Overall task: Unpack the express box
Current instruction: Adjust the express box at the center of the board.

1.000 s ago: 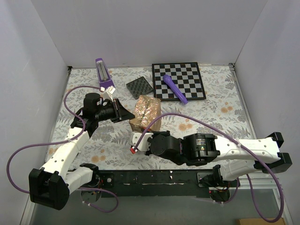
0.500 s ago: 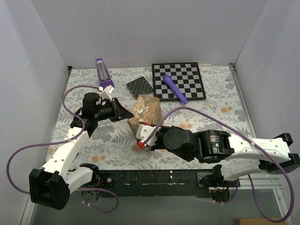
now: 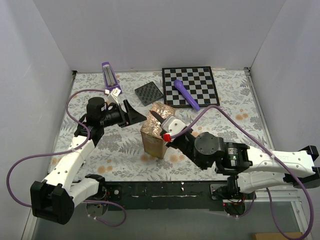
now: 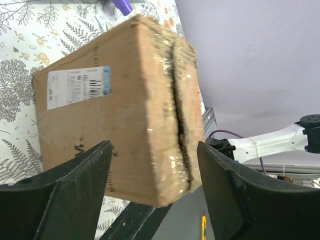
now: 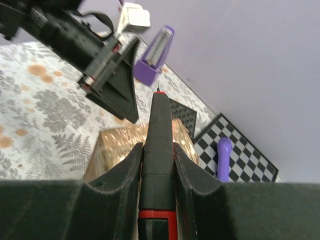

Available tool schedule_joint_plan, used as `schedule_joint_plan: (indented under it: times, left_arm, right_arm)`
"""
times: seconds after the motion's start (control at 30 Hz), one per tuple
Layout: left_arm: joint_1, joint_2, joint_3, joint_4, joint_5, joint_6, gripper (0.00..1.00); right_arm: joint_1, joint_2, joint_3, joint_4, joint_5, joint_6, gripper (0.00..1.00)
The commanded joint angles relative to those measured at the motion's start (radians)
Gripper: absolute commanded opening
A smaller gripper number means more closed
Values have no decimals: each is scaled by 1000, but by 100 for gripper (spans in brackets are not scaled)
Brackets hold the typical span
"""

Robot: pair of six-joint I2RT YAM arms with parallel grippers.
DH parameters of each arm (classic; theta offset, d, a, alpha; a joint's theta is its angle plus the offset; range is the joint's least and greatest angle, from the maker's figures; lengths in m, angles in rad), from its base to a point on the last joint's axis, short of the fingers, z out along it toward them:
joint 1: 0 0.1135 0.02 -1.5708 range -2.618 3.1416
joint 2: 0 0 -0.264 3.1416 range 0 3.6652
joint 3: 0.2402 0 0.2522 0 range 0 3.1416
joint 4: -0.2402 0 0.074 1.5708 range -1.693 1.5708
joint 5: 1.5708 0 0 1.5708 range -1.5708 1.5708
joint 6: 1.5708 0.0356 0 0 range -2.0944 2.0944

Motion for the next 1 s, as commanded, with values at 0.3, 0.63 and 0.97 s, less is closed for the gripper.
schedule_joint_plan:
  times: [0.3,0.63,0.97]
  left_arm:
    - [3,-126,16,23,-203,-111,72]
    - [-6,-334,-199,-255,-533,-259,61]
    - [-68,-615,-334,-232,-331,-322,36]
  right_arm:
    - [-462,-82,-141,83,44,288,1]
    - [-785,138,-138,175,-279,422,1]
    - [-882,351,-103,283,-605,451,1]
